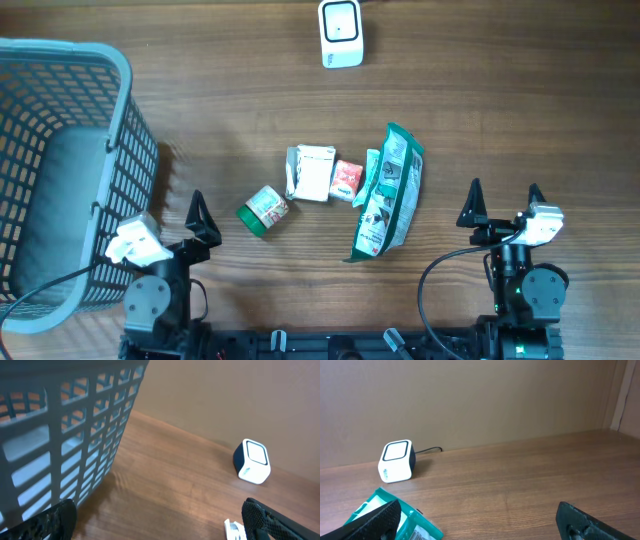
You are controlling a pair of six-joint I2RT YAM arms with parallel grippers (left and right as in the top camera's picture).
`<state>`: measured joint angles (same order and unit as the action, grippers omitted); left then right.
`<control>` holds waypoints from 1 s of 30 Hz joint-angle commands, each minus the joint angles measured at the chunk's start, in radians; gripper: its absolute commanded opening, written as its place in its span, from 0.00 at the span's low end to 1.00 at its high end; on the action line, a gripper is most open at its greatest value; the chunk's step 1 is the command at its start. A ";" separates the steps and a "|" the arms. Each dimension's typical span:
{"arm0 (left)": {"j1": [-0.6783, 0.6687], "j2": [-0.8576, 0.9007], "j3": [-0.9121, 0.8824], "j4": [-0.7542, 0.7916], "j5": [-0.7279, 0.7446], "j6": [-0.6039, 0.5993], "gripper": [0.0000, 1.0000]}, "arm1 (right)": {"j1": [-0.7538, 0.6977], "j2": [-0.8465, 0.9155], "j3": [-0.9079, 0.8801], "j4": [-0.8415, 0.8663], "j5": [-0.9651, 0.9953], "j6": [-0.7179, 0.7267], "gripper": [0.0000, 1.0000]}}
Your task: Scan the item barcode
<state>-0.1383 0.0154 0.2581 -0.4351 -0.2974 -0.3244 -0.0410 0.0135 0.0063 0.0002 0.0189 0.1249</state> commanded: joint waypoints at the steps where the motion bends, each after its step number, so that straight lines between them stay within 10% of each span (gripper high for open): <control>1: -0.001 -0.009 -0.067 0.006 -0.006 -0.021 1.00 | -0.003 -0.006 -0.001 0.006 -0.013 -0.020 1.00; 30: -0.001 -0.009 -0.132 0.008 -0.006 -0.024 1.00 | -0.003 -0.006 -0.001 0.003 -0.052 0.053 1.00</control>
<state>-0.1383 0.0147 0.1295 -0.4320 -0.2974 -0.3363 -0.0410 0.0135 0.0063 0.0006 0.0189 0.1249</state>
